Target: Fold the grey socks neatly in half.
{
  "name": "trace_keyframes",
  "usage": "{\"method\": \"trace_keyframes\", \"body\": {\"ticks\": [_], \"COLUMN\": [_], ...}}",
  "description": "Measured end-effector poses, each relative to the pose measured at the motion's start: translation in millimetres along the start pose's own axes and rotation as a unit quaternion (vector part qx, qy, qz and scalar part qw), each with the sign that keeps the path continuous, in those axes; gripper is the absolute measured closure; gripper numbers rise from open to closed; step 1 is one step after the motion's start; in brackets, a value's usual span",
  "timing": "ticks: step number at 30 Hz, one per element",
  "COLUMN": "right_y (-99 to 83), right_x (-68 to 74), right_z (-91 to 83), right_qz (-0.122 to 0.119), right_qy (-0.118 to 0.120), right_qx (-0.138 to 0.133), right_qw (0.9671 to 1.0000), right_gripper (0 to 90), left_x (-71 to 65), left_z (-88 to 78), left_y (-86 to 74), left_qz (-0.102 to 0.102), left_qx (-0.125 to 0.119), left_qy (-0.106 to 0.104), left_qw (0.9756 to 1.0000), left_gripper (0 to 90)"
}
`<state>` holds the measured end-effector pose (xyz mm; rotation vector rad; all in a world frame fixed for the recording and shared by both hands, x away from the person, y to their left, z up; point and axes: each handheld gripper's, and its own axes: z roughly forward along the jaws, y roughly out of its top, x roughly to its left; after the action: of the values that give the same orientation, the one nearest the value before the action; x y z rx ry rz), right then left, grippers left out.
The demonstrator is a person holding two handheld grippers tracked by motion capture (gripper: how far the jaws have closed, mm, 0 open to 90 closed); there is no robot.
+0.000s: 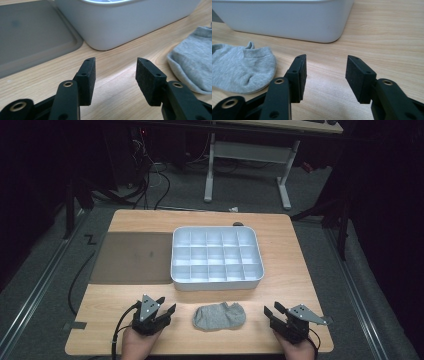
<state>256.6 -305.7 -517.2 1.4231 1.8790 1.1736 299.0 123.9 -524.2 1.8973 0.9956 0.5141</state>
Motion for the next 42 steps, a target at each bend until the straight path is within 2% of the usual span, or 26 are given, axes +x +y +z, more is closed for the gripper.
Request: {"method": "trace_keyframes", "body": {"ticks": [4,6,8,10,11,12,13,14,17,22,25,27,29,30,31,35,39,42], "right_y": [0.0,0.6,0.7,0.8,0.8,2.2,2.2,4.8,8.4,23.7,30.6,26.8,20.0,17.1,15.6,12.4,9.7,7.6], "right_x": [2.0,5.0,10.3,15.9,15.9,20.1,20.1,25.6,33.2,49.0,57.0,60.2,60.8,62.4,63.8,63.4,66.0,71.3], "right_z": [0.4,0.7,2.2,6.1,6.1,10.1,10.1,14.3,19.0,30.2,35.4,36.9,38.4,40.5,40.6,40.6,43.5,44.6], "right_qz": [-0.005,-0.017,-0.030,-0.030,-0.030,-0.021,-0.021,-0.018,-0.025,-0.052,-0.061,-0.057,-0.038,-0.040,-0.046,-0.037,-0.037,-0.047], "right_qy": [0.006,0.009,0.001,0.016,0.016,0.031,0.031,0.049,0.059,0.072,0.075,0.076,0.080,0.085,0.075,0.076,0.085,0.080], "right_qx": [0.007,0.008,0.008,0.015,0.015,0.024,0.024,0.033,0.042,0.052,0.047,0.047,0.046,0.065,0.070,0.071,0.079,0.087], "right_qw": [0.9999,0.9998,0.9995,0.9993,0.9993,0.9990,0.9990,0.9981,0.9970,0.9947,0.9942,0.9944,0.9950,0.9935,0.9937,0.9939,0.9926,0.9918], "right_gripper": [58.3,59.0,59.4,59.3,59.3,59.1,59.1,57.3,54.4,47.1,47.0,47.6,48.8,48.5,48.6,48.7,48.5,48.3], "left_x": [-8.3,-13.9,-22.0,-28.9,-28.9,-37.7,-37.7,-46.2,-55.9,-62.8,-65.7,-67.1,-68.5,-68.6,-68.1,-67.8,-67.4,-66.2], "left_z": [2.7,4.9,6.7,8.0,8.0,11.3,11.3,17.6,25.5,34.2,39.9,41.8,43.7,44.2,45.0,46.7,47.1,47.9], "left_y": [1.3,2.5,5.2,8.1,8.1,11.4,11.4,14.7,19.2,21.9,23.9,23.3,21.9,21.6,21.2,19.1,18.5,17.2], "left_qz": [0.004,0.006,0.009,0.006,0.006,0.014,0.014,0.018,0.025,0.032,0.042,0.046,0.054,0.054,0.055,0.052,0.050,0.050], "left_qx": [0.005,0.009,0.009,0.007,0.007,0.010,0.010,0.016,0.021,0.020,0.025,0.031,0.038,0.040,0.044,0.052,0.054,0.058], "left_qy": [-0.018,-0.029,-0.042,-0.058,-0.058,-0.067,-0.067,-0.073,-0.083,-0.086,-0.084,-0.084,-0.085,-0.085,-0.084,-0.084,-0.082,-0.078], "left_qw": [0.9998,0.9995,0.9990,0.9983,0.9983,0.9976,0.9976,0.9970,0.9960,0.9956,0.9952,0.9949,0.9942,0.9941,0.9940,0.9938,0.9939,0.9940], "left_gripper": [48.6,46.7,45.2,43.9,43.4,43.0,42.9,43.0,43.0,44.4,44.3,44.3,45.3,45.7,46.2,48.9,50.7,52.7]}}
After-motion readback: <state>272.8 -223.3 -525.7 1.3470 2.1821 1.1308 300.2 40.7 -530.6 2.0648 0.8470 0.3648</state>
